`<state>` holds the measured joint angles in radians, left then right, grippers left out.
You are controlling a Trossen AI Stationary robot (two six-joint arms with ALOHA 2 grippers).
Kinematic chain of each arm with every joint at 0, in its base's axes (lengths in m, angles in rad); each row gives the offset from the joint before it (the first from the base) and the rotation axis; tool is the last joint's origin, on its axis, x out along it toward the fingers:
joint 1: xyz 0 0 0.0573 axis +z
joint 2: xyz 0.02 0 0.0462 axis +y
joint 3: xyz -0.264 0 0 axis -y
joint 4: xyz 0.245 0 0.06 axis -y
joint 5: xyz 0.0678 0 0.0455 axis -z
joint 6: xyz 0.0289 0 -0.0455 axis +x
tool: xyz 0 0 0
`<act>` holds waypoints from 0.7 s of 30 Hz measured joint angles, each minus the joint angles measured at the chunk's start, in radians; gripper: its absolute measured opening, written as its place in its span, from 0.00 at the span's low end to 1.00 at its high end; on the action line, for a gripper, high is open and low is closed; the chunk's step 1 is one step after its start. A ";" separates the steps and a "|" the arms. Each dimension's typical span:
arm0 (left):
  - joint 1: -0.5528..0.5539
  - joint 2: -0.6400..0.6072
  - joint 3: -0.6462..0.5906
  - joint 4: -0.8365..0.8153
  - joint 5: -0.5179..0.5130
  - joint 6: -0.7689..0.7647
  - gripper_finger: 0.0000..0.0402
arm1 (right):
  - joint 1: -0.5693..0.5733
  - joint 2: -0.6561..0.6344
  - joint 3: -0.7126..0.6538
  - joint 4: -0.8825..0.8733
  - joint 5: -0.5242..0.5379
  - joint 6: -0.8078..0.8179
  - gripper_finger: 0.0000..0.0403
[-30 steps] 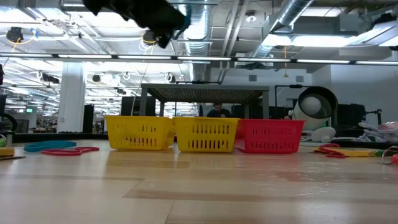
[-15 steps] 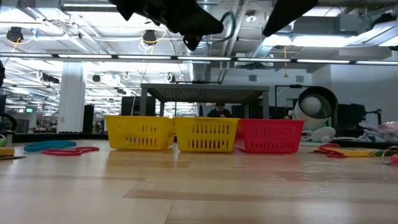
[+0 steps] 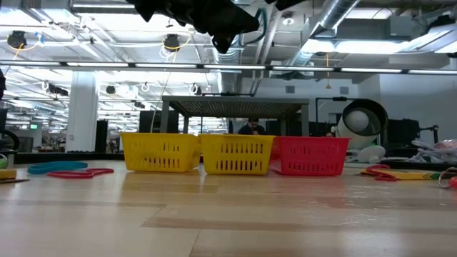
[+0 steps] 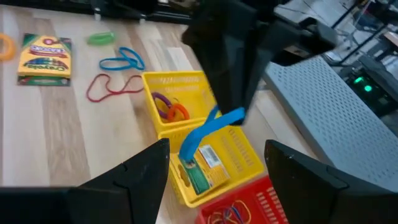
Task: Pick & Place Office Desk Supplies
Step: Put the blue rubber band into the red bin
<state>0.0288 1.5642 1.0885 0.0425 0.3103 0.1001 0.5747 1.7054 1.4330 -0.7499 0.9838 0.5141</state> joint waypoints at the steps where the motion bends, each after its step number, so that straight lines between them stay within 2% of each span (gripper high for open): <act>1: 0.000 0.000 0.000 0.006 0.000 0.000 0.02 | -0.002 0.000 0.000 0.007 -0.007 -0.011 0.63; 17: -0.004 -0.011 -0.001 0.060 -0.012 0.008 0.02 | -0.053 0.001 0.000 0.078 -0.061 -0.054 0.63; 21: -0.004 -0.024 -0.002 0.060 -0.012 0.008 0.02 | -0.065 0.001 0.000 0.078 -0.068 -0.054 0.57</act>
<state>0.0250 1.5399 1.0865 0.1024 0.2988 0.1085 0.5101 1.7061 1.4330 -0.6724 0.9161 0.4599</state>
